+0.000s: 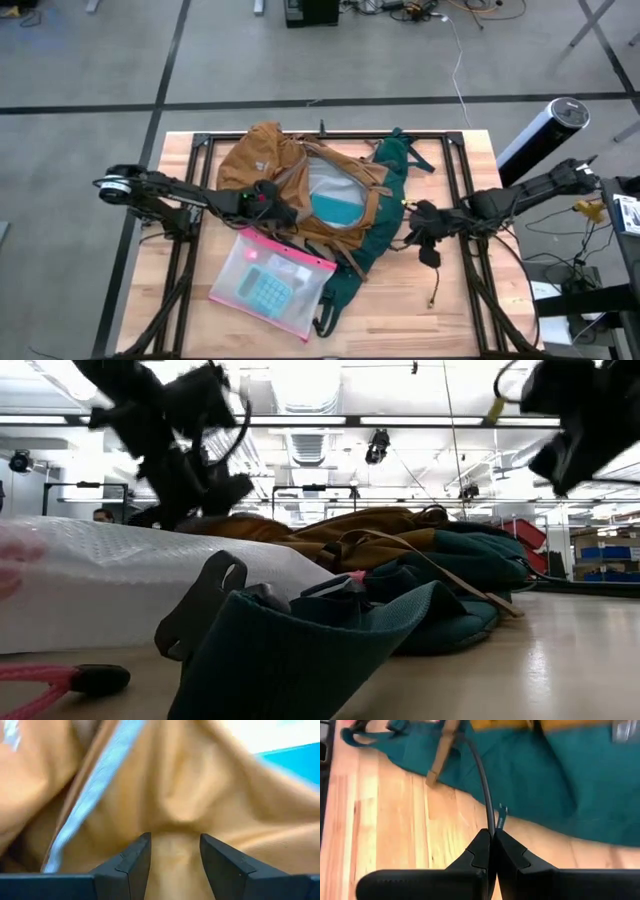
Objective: Unpack backpack
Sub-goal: Remove the charger cable from the brown backpack, then remove the phone from the brown backpack
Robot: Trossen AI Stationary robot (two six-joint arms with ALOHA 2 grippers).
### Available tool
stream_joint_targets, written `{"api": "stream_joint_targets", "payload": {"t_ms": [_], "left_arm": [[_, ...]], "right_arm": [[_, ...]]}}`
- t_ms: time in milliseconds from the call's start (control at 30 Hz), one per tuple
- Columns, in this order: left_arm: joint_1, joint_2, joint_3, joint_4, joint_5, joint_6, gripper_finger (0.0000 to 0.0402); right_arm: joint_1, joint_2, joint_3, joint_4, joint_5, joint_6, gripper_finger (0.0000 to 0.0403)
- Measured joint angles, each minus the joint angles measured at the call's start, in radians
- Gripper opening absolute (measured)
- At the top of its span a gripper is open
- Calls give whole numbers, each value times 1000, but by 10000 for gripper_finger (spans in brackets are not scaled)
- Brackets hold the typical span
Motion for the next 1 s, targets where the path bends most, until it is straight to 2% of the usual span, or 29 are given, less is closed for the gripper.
{"api": "stream_joint_targets", "payload": {"t_ms": [200,367,433,500,567,667,733,833,1000], "left_arm": [[-74,-106,176,14,-3,337,157],[-197,-123,230,81,-10,403,157],[-258,-98,224,121,-38,396,157],[-315,-45,220,153,-98,370,157],[-361,21,220,184,-141,329,157],[-395,134,220,213,-138,256,157],[-399,204,220,226,-123,188,157],[-399,298,220,239,-66,89,157],[-400,400,220,279,-50,-5,157]], "right_arm": [[0,24,-89,14,-27,35,32],[-2,76,-101,-18,-158,76,98],[-2,89,-66,-25,-161,83,129],[-2,100,-10,-2,-114,56,154],[-2,108,49,33,-16,19,171],[-21,139,129,134,134,-55,183],[-72,175,166,187,149,-106,184],[-179,250,201,323,51,-169,177],[-400,439,234,468,-262,-239,159]]}}
